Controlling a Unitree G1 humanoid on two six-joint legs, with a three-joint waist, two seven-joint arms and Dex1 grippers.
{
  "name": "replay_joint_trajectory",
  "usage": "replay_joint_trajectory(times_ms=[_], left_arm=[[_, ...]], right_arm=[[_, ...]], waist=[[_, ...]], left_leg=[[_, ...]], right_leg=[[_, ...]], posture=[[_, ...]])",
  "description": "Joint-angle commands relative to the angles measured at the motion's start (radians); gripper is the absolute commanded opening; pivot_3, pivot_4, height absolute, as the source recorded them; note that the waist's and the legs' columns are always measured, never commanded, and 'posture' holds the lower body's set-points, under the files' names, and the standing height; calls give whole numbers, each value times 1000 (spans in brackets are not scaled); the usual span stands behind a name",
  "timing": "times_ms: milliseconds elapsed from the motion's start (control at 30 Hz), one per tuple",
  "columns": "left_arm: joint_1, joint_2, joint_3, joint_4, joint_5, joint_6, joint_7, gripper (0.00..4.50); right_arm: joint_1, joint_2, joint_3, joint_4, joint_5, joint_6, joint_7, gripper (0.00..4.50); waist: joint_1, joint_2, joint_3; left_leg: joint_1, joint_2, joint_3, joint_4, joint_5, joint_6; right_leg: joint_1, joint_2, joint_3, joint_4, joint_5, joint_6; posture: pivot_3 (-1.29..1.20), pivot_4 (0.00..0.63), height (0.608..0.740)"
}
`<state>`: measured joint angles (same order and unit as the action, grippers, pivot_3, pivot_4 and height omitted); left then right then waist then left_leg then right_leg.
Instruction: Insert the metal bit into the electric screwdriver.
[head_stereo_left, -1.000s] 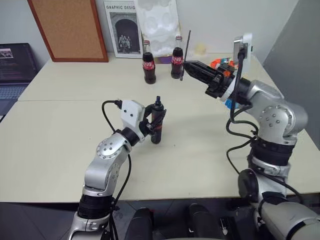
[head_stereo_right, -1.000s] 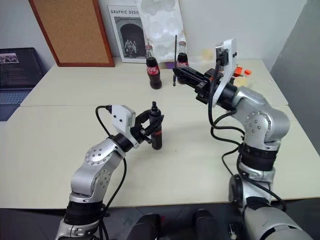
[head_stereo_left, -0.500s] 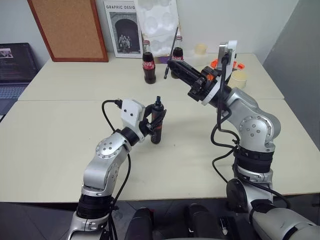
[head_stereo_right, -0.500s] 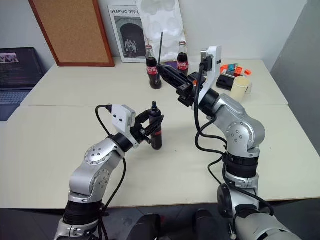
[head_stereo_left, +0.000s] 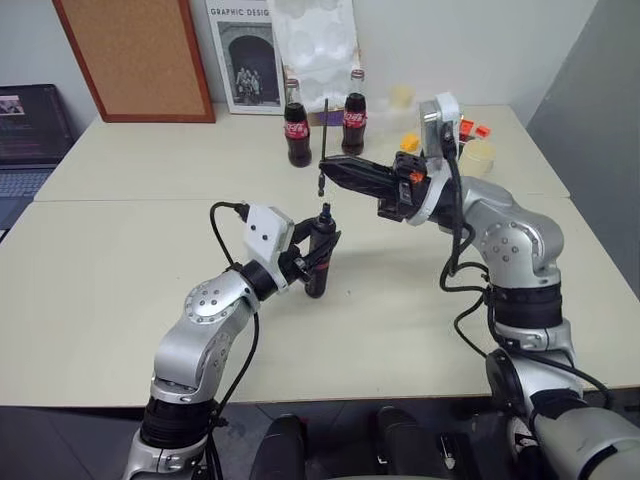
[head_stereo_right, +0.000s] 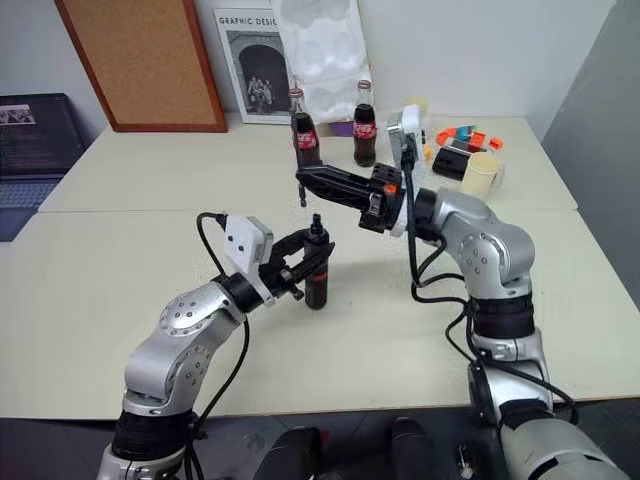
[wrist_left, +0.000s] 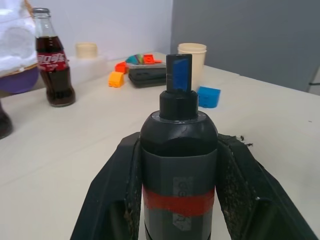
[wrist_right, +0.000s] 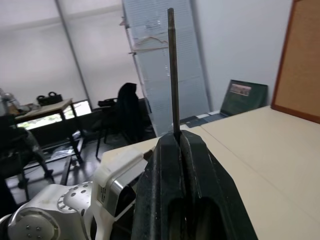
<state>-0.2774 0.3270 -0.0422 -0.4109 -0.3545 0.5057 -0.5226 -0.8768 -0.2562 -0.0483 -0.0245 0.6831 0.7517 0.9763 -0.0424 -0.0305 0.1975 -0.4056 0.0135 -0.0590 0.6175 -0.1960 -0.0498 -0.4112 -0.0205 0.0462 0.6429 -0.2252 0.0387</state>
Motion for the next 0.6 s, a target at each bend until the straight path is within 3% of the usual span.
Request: replay_joint_trajectory(times_ms=[33, 600], left_arm=[[20, 6, -25, -50, -34, 14, -29, 1673], [56, 8, -29, -119, -58, 47, -22, 1673]], right_arm=[[-34, -21, 19, 36, 12, -51, 91, 19], [-114, -69, 88, 287, -84, -194, 280, 19]], waist=[[0, 0, 0], [2, 0, 0]], left_leg=[[0, 0, 0, -1, 0, 0], [0, 0, 0, -5, 0, 0]], right_leg=[[0, 0, 0, 0, 0, 0], [-2, 0, -1, 0, -1, 3]], posture=[[0, 150, 740], [0, 150, 740]])
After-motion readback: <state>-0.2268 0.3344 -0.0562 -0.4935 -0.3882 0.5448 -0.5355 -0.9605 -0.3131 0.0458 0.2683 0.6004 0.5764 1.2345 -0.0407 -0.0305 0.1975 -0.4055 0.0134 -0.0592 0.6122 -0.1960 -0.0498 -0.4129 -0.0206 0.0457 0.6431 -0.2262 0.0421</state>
